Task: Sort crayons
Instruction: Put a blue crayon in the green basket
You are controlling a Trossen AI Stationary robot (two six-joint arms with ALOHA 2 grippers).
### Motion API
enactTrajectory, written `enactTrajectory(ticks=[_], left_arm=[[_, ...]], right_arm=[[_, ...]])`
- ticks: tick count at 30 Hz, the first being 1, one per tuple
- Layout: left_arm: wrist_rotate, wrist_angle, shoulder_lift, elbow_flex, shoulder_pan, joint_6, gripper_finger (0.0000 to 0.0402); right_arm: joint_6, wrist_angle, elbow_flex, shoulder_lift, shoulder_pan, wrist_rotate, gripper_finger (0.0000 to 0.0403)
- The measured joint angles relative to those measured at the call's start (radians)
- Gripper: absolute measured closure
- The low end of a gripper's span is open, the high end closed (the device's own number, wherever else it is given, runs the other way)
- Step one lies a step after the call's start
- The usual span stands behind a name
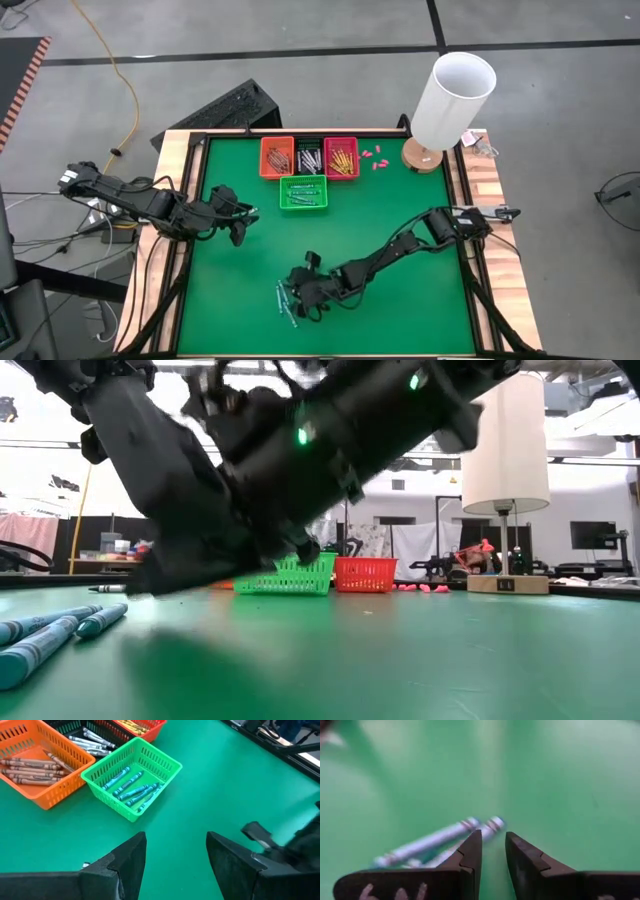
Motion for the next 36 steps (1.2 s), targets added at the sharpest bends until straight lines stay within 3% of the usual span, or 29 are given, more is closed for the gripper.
enactTrajectory(ticks=[5,11,17,31,36], left_arm=[[0.01,0.0,0.0,0.0,0.0,0.0,0.0204],[0.011,0.0,0.0,0.0,0.0,-0.005,0.0204],[0.009,0.0,0.0,0.0,0.0,-0.006,0.0204],[0.004,0.0,0.0,0.0,0.0,0.03,0.0204],[0.003,0.0,0.0,0.0,0.0,0.033,0.0204]], right_arm=[[-0.144,0.168,0.0,0.0,0.027,0.021,0.0301],[-0.262,0.236,0.0,0.0,0.002,-0.1,0.0301],[-0.217,0.225,0.0,0.001,-0.052,-0.246,0.0301],[-0.126,0.021,0.0,0.0,-0.043,-0.254,0.0301],[-0.064,-0.026,0.001,0.0,-0.041,-0.191,0.0301]])
